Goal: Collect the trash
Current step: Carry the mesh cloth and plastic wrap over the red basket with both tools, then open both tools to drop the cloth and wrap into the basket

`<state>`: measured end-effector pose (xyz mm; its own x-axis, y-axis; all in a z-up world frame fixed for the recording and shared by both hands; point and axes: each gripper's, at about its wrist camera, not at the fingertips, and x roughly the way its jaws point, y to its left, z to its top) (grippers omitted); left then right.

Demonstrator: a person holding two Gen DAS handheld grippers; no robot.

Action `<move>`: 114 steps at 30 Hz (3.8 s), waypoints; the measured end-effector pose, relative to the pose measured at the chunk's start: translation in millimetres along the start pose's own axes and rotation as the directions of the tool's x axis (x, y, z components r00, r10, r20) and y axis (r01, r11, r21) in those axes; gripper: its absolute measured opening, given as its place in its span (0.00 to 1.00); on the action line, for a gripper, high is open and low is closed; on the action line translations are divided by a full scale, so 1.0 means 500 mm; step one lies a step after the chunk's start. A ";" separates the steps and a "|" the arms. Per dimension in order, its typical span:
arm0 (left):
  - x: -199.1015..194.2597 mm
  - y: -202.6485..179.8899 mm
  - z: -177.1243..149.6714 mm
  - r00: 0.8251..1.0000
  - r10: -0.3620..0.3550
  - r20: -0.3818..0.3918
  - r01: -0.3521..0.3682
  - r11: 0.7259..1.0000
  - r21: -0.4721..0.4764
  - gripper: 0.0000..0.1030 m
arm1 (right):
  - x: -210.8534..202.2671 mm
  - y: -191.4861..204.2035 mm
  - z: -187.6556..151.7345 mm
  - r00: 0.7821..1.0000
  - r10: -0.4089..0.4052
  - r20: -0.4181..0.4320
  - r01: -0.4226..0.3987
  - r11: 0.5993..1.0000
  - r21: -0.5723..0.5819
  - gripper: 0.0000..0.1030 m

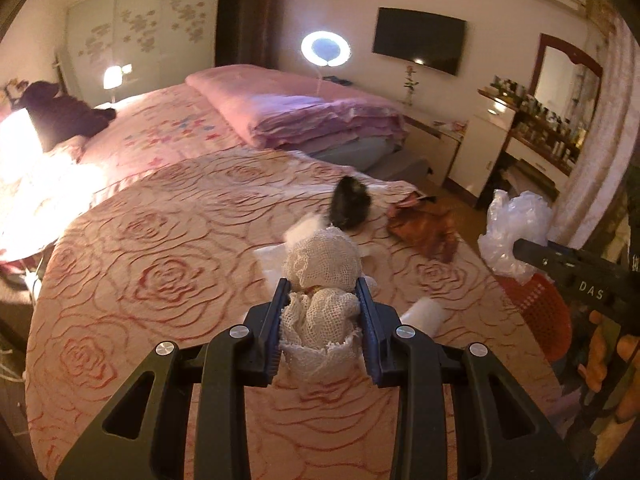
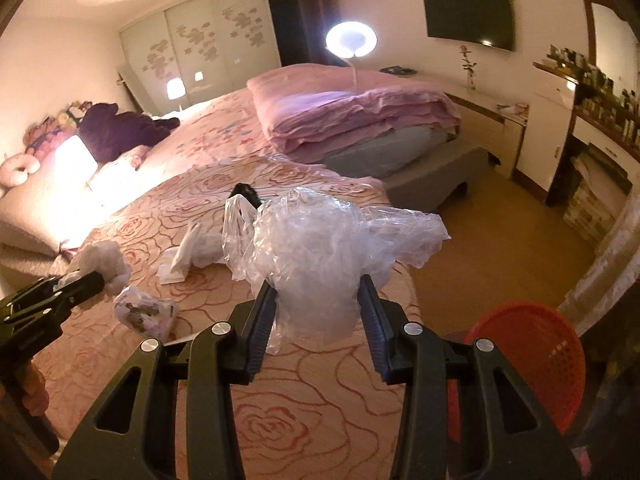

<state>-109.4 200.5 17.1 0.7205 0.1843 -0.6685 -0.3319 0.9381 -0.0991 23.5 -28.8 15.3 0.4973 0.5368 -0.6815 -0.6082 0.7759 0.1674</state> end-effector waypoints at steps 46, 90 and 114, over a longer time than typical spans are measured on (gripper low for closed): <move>0.137 -0.356 0.022 0.958 -0.249 -0.140 0.278 0.925 0.259 0.30 | -0.121 -0.262 -0.092 0.971 -0.240 0.019 0.228 0.943 0.242 0.39; 0.305 -0.589 -0.056 0.873 -0.310 -0.376 0.445 0.822 0.356 0.61 | -0.028 -0.440 -0.203 0.949 -0.241 -0.205 0.307 0.859 0.411 0.57; 0.255 -0.510 -0.035 0.911 -0.291 -0.293 0.375 0.879 0.294 0.66 | -0.058 -0.381 -0.186 0.950 -0.278 -0.141 0.311 0.881 0.358 0.62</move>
<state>56.5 -20.4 -55.5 0.5747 -0.1905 -0.7959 0.1570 0.9801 -0.1212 67.3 -222.9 -62.7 0.5545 0.2479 -0.7944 -0.1595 0.9686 0.1908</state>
